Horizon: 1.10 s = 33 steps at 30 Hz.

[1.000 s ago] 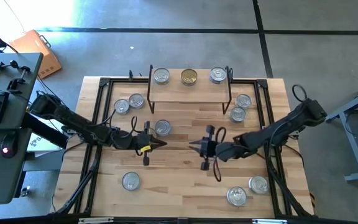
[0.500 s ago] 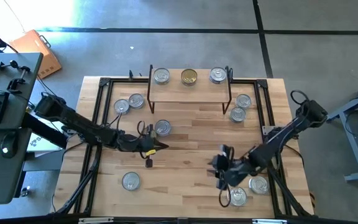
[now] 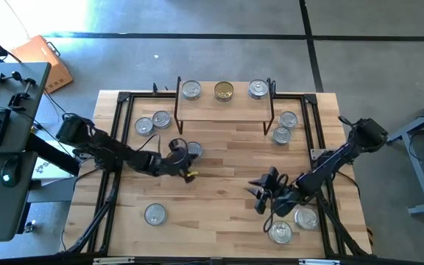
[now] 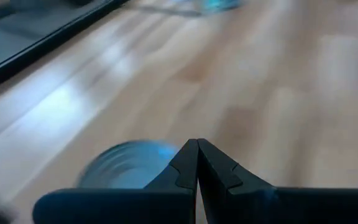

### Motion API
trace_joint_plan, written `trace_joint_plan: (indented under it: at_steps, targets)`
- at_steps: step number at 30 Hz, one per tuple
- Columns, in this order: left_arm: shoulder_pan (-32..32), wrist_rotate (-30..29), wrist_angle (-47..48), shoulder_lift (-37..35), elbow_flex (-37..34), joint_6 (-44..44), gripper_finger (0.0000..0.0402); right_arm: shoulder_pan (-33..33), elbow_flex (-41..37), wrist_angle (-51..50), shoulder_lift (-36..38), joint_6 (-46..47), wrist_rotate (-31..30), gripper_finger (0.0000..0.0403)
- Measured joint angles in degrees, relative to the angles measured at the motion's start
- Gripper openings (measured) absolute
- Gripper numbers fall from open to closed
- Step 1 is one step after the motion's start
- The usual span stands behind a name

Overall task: Stack canned seafood by type on shelf
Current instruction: Put the blue tuna can and aligned with the other blue tuna can on the shelf

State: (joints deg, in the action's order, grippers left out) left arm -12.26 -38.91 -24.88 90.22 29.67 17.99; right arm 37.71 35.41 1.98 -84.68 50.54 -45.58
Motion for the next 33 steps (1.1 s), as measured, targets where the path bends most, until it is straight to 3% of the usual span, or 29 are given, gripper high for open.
trace_joint_plan:
  at_steps: [2,5,12,17,20,22,27,33]
  targets:
    - [1.5,-2.5,1.0,1.5,0.0,3.1,0.0,-1.4,-1.4,4.4,0.0,-2.1,-0.3,0.0129]
    - [3.8,-0.2,1.2,4.0,0.3,5.3,0.0,-3.3,-2.3,7.4,0.0,-4.4,-0.4,0.0129]
    - [6.4,20.5,-0.3,10.2,5.9,4.9,0.0,-6.3,-2.3,10.1,0.0,-8.6,-0.7,0.0129]
    - [2.5,33.1,1.9,11.8,11.5,-6.9,0.0,-6.6,-2.3,10.4,0.0,-9.0,-0.7,0.0129]
    - [-1.3,32.1,3.1,11.6,13.8,-14.8,0.0,-6.7,-2.3,11.0,-0.2,-9.3,-0.7,0.0129]
    - [-3.2,28.9,7.1,11.0,15.1,-15.4,0.0,-7.4,-2.3,13.4,-1.5,-10.5,0.6,0.0129]
    - [-5.1,17.8,24.8,9.0,17.0,-8.9,0.0,-10.7,-2.0,22.8,-9.7,-11.8,7.7,0.0129]
    - [-6.6,17.1,28.0,8.0,17.0,-4.3,0.0,-14.9,3.3,25.5,-19.2,-17.3,18.9,0.0129]
